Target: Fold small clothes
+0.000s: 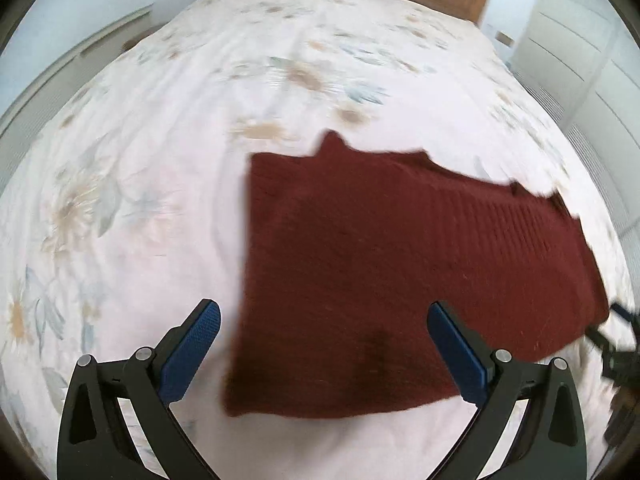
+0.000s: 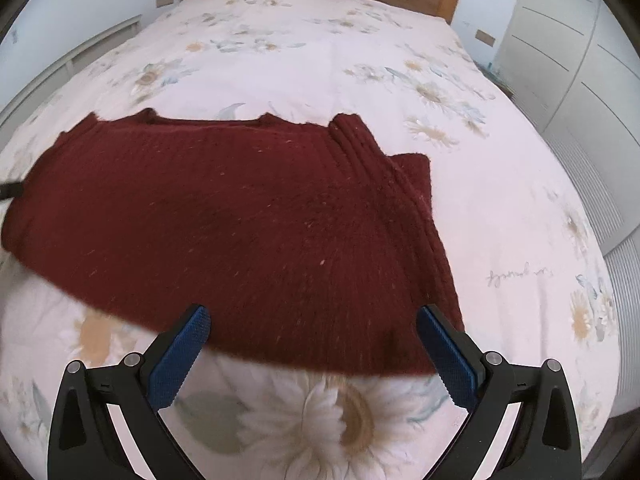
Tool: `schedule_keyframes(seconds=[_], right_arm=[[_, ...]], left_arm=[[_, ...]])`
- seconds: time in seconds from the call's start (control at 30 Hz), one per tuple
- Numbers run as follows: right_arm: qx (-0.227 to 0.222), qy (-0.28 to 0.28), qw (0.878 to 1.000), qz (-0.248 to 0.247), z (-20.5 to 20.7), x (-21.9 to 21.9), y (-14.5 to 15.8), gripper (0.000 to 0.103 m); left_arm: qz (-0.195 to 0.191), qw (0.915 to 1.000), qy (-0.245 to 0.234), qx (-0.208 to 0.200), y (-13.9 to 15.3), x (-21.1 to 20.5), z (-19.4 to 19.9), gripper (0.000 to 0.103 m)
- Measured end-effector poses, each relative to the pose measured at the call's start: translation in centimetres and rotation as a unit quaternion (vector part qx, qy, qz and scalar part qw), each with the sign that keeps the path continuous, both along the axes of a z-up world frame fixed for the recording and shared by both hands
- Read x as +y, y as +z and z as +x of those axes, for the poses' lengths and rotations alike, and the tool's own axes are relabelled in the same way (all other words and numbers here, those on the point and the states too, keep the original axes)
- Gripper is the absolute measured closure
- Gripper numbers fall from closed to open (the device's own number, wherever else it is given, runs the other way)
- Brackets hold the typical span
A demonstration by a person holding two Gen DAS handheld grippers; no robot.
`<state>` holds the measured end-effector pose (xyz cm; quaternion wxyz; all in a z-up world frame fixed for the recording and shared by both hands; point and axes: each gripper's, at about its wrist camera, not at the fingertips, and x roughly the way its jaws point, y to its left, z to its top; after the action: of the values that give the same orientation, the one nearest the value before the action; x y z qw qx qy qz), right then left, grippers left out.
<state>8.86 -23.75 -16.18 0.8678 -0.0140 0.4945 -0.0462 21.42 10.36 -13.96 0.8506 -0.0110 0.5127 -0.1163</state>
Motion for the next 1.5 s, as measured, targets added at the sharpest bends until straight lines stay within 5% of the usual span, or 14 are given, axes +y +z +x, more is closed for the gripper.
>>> schedule_keyframes(seconds=[0.17, 0.43, 0.73, 0.83, 0.97, 1.23, 1.5], right_arm=[[-0.003, -0.015, 1.0, 0.003, -1.9, -0.6, 0.8, 0.0], [0.017, -0.04, 0.999, 0.023, -3.3, -2.0, 0.2, 0.0], [0.019, -0.053, 0.998, 0.032, -3.1, -2.5, -0.2, 0.0], [0.019, -0.052, 0.998, 0.033, -3.1, -2.4, -0.2, 0.0], [0.018, -0.052, 0.998, 0.034, -3.2, -2.4, -0.2, 0.0], [0.007, -0.054, 0.998, 0.037, -3.7, -2.8, 0.8, 0.0], [-0.011, -0.067, 0.997, 0.044, -4.2, -4.5, 2.3, 0.0]], left_arm=[[0.015, 0.9988, 0.032, 0.034, -1.5, 3.3, 1.7, 0.001], [-0.033, 0.9908, 0.048, 0.122, -6.2, 5.6, 2.9, 0.001], [-0.059, 0.9882, 0.034, 0.137, -6.8, 4.9, 3.8, 0.002], [-0.068, 0.9872, 0.023, 0.142, -7.1, 4.1, 4.0, 0.015], [-0.128, 0.9789, 0.002, 0.159, -6.9, 3.3, 4.9, 0.076], [-0.107, 0.9839, -0.006, 0.144, -4.2, 1.7, 4.6, 0.084], [-0.121, 0.9855, -0.041, 0.112, 3.0, -1.8, 3.1, 0.085]])
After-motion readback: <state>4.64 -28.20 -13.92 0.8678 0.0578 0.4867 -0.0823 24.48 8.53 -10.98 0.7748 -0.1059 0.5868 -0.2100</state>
